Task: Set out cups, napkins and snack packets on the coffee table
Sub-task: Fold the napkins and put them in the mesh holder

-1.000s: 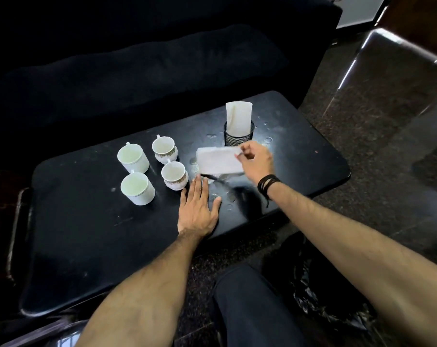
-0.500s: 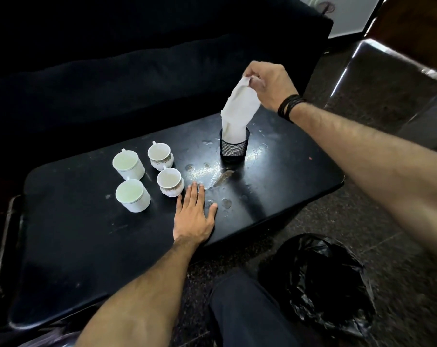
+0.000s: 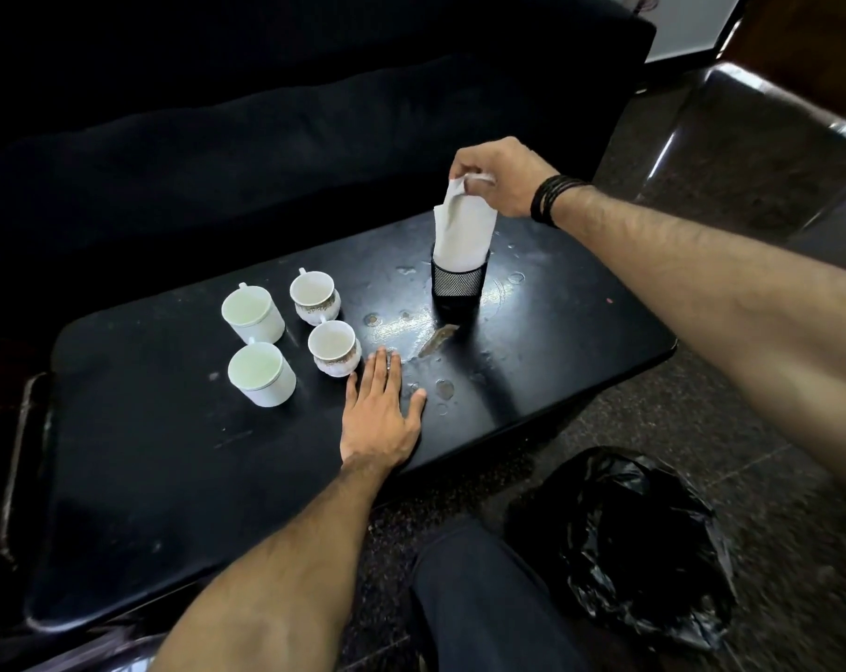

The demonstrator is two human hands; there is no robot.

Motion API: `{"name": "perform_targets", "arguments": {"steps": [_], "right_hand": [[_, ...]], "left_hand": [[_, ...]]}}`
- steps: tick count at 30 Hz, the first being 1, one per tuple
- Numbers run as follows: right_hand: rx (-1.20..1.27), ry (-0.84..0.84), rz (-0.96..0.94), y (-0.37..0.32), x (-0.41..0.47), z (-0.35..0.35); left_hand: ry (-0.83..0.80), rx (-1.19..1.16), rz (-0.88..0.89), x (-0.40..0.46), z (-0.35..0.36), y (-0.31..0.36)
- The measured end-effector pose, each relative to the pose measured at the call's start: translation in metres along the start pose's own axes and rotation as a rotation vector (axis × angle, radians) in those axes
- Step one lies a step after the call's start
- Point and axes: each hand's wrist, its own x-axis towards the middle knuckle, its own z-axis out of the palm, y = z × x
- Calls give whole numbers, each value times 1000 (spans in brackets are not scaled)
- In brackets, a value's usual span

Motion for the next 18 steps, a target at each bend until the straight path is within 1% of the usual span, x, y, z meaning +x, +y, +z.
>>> {"name": "perform_targets", "arguments": {"steps": [5, 7, 11, 13, 18], "right_hand": [[-17, -56, 42, -2, 7, 27], [-45, -49, 59, 0, 9, 39], [-239, 17, 11, 4, 9, 63], [-298, 23, 31, 3, 7, 71], [-321, -85, 137, 4, 2, 85]], "left_hand": [[8, -6, -3, 1, 2, -1], [11, -9, -3, 0, 2, -1], [18, -4, 1, 0, 1, -1], [19, -6, 2, 0, 1, -1], [15, -15, 1, -1, 0, -1]]}}
